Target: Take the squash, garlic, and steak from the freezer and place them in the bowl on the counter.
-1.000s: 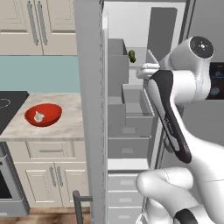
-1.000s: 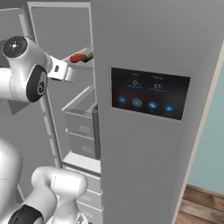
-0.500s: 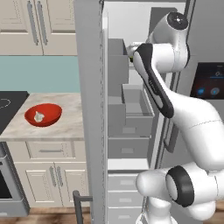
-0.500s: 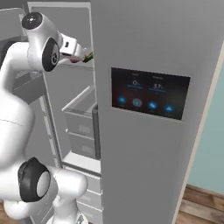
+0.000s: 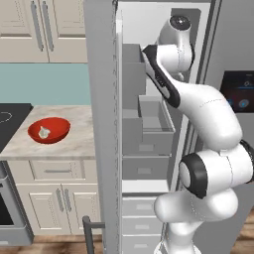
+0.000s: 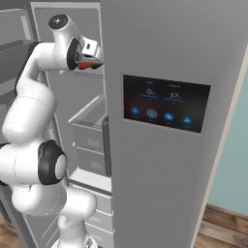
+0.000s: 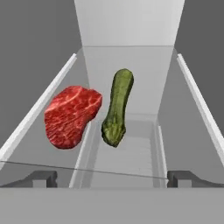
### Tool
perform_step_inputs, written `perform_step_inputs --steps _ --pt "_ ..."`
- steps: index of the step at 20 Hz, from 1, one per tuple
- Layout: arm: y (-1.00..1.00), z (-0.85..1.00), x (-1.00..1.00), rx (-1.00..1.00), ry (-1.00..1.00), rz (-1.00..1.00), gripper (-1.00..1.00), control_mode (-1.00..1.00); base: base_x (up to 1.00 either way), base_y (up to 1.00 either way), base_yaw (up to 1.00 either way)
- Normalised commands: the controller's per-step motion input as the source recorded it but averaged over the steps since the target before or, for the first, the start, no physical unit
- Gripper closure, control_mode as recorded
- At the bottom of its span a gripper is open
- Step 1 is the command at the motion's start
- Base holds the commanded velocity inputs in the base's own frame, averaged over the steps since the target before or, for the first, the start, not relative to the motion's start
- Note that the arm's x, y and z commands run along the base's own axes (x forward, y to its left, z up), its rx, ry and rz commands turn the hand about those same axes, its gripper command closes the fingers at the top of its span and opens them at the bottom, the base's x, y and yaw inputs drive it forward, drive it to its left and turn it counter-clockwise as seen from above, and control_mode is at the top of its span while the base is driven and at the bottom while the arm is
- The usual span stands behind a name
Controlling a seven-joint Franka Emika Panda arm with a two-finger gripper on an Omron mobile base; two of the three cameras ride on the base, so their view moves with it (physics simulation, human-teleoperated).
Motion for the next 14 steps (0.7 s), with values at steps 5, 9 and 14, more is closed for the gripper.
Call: perform_step_inputs --steps 5,9,14 --pt "0.00 -0.01 0.99 0.00 0.06 0.00 -1.00 -1.00 0.00 0.00 0.00" --pt "0.02 -0.10 0.91 0.00 0.08 0.00 -1.00 -1.00 0.00 0.00 0.00" --pt "0.11 -0.04 0.84 0.00 0.04 0.00 -1.00 -1.00 0.00 0.00 0.00"
